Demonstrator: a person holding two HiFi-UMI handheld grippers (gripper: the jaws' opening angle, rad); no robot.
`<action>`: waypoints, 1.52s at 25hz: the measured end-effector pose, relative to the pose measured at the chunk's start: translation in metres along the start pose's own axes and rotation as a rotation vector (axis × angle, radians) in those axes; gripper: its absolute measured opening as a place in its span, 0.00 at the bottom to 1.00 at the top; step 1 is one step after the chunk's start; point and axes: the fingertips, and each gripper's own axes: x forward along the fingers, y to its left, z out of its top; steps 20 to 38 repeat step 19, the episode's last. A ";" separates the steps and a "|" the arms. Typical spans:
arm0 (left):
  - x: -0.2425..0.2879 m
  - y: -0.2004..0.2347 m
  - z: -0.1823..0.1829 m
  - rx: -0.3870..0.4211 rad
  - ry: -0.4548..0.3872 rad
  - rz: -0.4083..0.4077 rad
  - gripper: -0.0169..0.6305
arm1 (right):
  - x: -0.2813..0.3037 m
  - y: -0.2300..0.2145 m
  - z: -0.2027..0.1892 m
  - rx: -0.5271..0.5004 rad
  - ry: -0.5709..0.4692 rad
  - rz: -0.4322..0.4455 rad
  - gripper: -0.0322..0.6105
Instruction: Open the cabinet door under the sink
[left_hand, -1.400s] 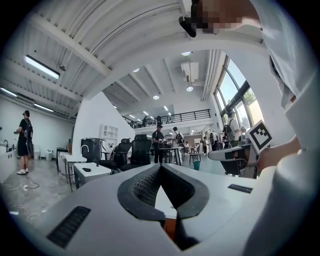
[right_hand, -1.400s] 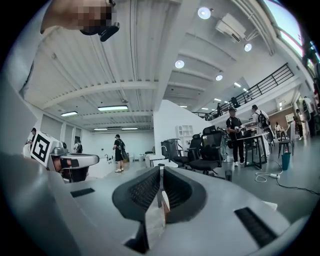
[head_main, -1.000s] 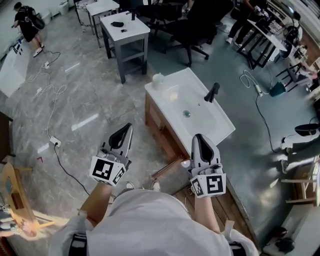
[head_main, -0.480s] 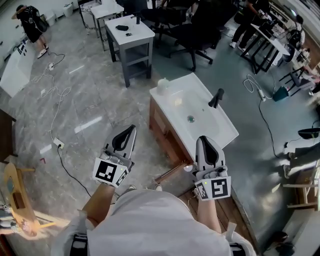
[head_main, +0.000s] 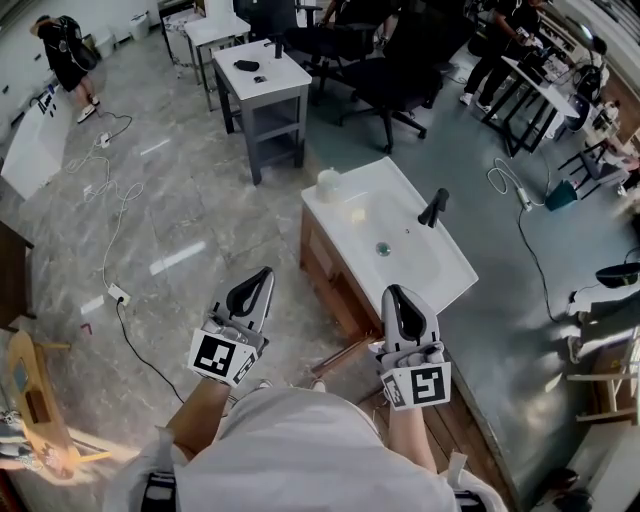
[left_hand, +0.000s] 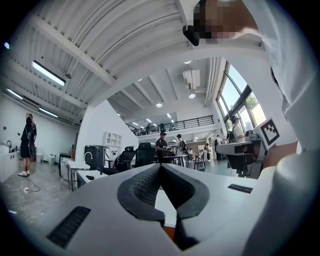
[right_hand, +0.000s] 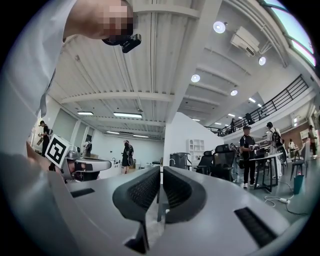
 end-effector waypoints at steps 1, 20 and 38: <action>0.001 0.000 0.000 0.003 -0.001 -0.004 0.04 | -0.001 -0.002 0.000 -0.001 0.000 -0.007 0.12; 0.017 -0.012 -0.003 0.009 0.003 -0.048 0.04 | -0.016 -0.019 -0.006 0.013 0.004 -0.081 0.12; 0.017 -0.012 -0.003 0.009 0.003 -0.048 0.04 | -0.016 -0.019 -0.006 0.013 0.004 -0.081 0.12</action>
